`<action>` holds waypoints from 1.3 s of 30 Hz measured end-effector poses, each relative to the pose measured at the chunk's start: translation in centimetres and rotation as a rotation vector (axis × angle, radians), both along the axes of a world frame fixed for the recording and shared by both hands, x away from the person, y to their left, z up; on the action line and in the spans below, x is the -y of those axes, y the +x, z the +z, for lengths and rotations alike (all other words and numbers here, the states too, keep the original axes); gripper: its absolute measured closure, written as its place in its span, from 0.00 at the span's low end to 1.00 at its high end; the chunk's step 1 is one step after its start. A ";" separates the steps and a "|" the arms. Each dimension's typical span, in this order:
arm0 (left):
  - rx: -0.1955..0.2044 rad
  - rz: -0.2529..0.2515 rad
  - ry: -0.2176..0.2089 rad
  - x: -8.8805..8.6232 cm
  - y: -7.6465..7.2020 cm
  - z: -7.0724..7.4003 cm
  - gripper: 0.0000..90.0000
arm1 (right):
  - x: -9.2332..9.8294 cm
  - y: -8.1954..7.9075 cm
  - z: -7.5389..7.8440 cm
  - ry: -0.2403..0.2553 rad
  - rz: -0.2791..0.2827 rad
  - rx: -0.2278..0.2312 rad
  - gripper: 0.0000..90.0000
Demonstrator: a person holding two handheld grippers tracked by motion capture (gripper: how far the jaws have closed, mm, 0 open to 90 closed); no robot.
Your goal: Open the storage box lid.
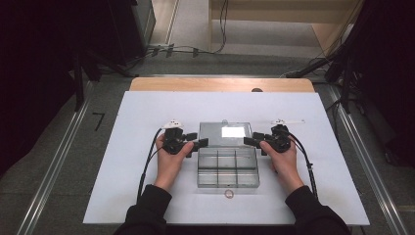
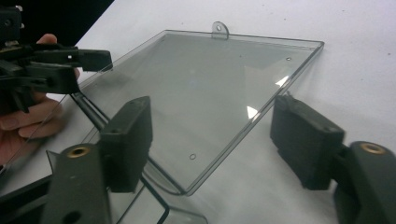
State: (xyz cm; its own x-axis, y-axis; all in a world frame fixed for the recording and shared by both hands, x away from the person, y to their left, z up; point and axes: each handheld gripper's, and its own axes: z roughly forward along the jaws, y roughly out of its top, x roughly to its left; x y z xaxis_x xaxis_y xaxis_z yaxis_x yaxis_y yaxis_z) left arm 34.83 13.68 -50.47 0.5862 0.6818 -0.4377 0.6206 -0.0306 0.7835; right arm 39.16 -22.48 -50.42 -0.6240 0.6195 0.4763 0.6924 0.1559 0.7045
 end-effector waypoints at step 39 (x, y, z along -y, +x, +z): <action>0.213 -0.051 0.029 -2.9 -7.3 2.8 0.00 | 0.8 -6.9 3.7 -0.056 0.167 0.285 0.00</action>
State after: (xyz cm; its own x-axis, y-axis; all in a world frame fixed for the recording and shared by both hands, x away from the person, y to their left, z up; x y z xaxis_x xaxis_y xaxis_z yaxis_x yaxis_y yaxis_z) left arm 27.48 16.55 -47.65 0.6977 0.6591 -0.2807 0.4380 -0.0824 0.8952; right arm 32.25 -23.24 -46.73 -0.8223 0.5180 0.2356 0.4302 0.2947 0.8533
